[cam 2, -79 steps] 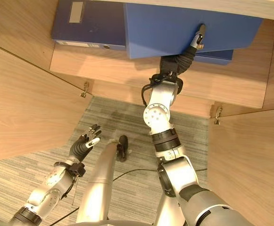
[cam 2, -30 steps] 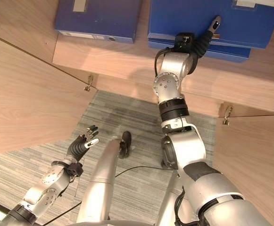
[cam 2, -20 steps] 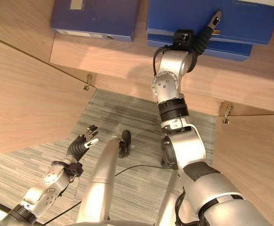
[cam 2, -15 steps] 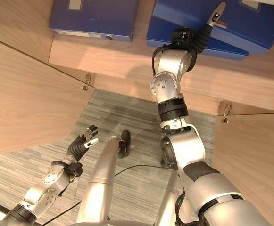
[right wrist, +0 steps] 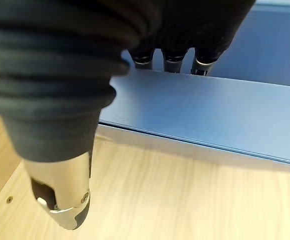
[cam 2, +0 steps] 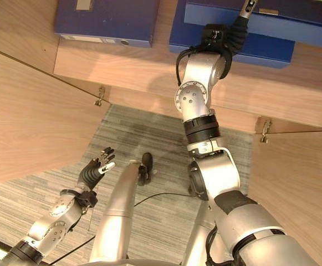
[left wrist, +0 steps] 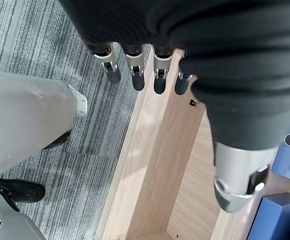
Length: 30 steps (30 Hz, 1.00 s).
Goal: Put the empty folder in the office cabinet
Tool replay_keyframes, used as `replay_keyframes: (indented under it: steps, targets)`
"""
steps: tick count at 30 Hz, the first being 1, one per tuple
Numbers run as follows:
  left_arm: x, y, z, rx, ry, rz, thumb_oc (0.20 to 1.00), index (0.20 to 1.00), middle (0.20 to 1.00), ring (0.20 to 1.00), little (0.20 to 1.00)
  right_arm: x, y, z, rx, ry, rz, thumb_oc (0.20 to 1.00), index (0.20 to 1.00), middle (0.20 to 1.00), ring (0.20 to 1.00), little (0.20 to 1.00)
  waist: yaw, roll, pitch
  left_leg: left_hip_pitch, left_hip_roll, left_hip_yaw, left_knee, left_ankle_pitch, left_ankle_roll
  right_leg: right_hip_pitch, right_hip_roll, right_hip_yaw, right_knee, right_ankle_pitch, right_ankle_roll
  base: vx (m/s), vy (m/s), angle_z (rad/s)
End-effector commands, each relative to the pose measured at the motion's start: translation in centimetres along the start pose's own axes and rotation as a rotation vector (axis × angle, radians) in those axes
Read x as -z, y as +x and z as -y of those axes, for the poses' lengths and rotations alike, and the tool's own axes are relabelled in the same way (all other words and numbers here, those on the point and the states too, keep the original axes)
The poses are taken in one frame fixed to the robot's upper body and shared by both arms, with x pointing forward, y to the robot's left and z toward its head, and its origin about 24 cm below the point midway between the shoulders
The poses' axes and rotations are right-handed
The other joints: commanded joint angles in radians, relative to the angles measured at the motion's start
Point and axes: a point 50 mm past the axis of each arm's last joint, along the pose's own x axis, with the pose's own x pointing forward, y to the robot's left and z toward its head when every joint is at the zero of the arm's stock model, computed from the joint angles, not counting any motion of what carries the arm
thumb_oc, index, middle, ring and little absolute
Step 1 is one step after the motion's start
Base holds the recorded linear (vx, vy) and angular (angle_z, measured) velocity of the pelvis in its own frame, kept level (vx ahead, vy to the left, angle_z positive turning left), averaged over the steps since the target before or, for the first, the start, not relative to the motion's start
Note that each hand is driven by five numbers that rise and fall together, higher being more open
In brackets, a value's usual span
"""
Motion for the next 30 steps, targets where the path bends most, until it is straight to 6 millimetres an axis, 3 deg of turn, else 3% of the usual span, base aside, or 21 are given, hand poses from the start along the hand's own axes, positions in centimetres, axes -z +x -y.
replay_keyframes:
  steps: [1, 5, 8, 9, 11, 14, 15, 19, 30]
  targets:
    - [-0.5, -1.0, -0.4, 0.016, 0.014, 0.017, 1.000, 1.000, 1.000, 1.000, 1.000, -0.5, -1.2, -4.7, -0.305, -0.117, 0.029, 1.000, 1.000, 1.000, 1.000, 1.000, 0.001, -0.008, -0.012, 0.024, -0.005, 0.014, -0.036, -0.046, 0.046, 0.033, 0.006, 0.025, -0.065, 0.039, 0.036, 0.00, 0.000, 0.00]
    - [-0.9, -1.2, -0.9, 0.018, 0.032, 0.024, 1.000, 1.000, 1.000, 1.000, 1.000, 0.0, -0.9, -4.9, -0.426, -0.292, -0.007, 1.000, 1.000, 1.000, 1.000, 1.000, -0.003, -0.016, -0.010, 0.023, 0.000, 0.016, -0.035, -0.043, 0.043, 0.033, 0.007, 0.024, -0.067, 0.040, 0.033, 0.00, 0.000, 0.00]
    - [-1.3, -1.7, -1.8, 0.006, 0.063, 0.024, 1.000, 1.000, 1.000, 1.000, 1.000, 1.4, -0.8, -4.8, -0.553, -0.544, -0.075, 1.000, 1.000, 1.000, 1.000, 1.000, -0.012, -0.034, -0.011, 0.018, 0.009, 0.016, -0.036, -0.038, 0.038, 0.029, 0.011, 0.020, -0.075, 0.047, 0.030, -0.01, -0.010, 0.00]
    - [-1.4, -2.1, -2.2, 0.001, 0.079, 0.023, 1.000, 1.000, 1.000, 1.000, 1.000, 1.8, -0.7, -4.7, -0.625, -0.709, -0.089, 1.000, 1.000, 1.000, 1.000, 1.000, -0.018, -0.043, -0.011, 0.015, 0.012, 0.016, -0.037, -0.035, 0.035, 0.026, 0.012, 0.017, -0.079, 0.051, 0.029, 0.00, 0.000, 0.00]
    - [-1.6, -2.2, -2.4, -0.004, 0.087, 0.027, 1.000, 1.000, 1.000, 1.000, 1.000, 1.9, -0.4, -4.6, -0.646, -0.797, -0.090, 1.000, 1.000, 1.000, 1.000, 1.000, -0.021, -0.045, -0.011, 0.011, 0.013, 0.016, -0.037, -0.034, 0.034, 0.023, 0.013, 0.015, -0.080, 0.053, 0.028, 0.00, 0.000, 0.00]
    - [-2.0, -2.7, -3.0, -0.016, 0.114, 0.037, 1.000, 1.000, 1.000, 1.000, 1.000, 2.5, -0.1, -4.9, -0.756, -1.106, -0.043, 1.000, 1.000, 1.000, 1.000, 1.000, -0.031, -0.058, -0.012, 0.003, 0.018, 0.014, -0.040, -0.030, 0.031, 0.017, 0.016, 0.010, -0.088, 0.062, 0.028, 0.00, 0.000, 0.00]
    - [-2.0, -3.1, -3.3, -0.025, 0.123, 0.036, 1.000, 1.000, 1.000, 1.000, 1.000, 2.7, -0.1, -5.2, -0.833, -1.281, 0.001, 1.000, 1.000, 1.000, 1.000, 1.000, -0.038, -0.065, -0.014, -0.002, 0.021, 0.012, -0.040, -0.029, 0.029, 0.014, 0.018, 0.006, -0.093, 0.065, 0.027, 0.00, 0.000, 0.00]
    - [-1.8, -3.6, -3.4, -0.023, 0.127, 0.023, 1.000, 1.000, 1.000, 1.000, 1.000, 2.5, 0.0, -5.1, -0.974, -1.593, 0.080, 1.000, 1.000, 1.000, 1.000, 1.000, -0.051, -0.069, -0.023, -0.015, 0.025, 0.007, -0.037, -0.030, 0.029, 0.004, 0.023, 0.000, -0.096, 0.067, 0.026, -0.01, -0.006, -0.04]
    - [-1.6, -3.7, -3.3, 0.007, 0.174, 0.013, 1.000, 1.000, 1.000, 1.000, 1.000, 0.8, 1.7, -1.0, -0.981, -1.958, 0.058, 1.000, 1.000, 1.000, 1.000, 1.000, -0.049, -0.061, -0.015, -0.013, 0.025, 0.011, -0.051, -0.025, 0.033, 0.008, 0.021, -0.006, -0.109, 0.068, 0.030, 0.00, -0.001, -0.03]
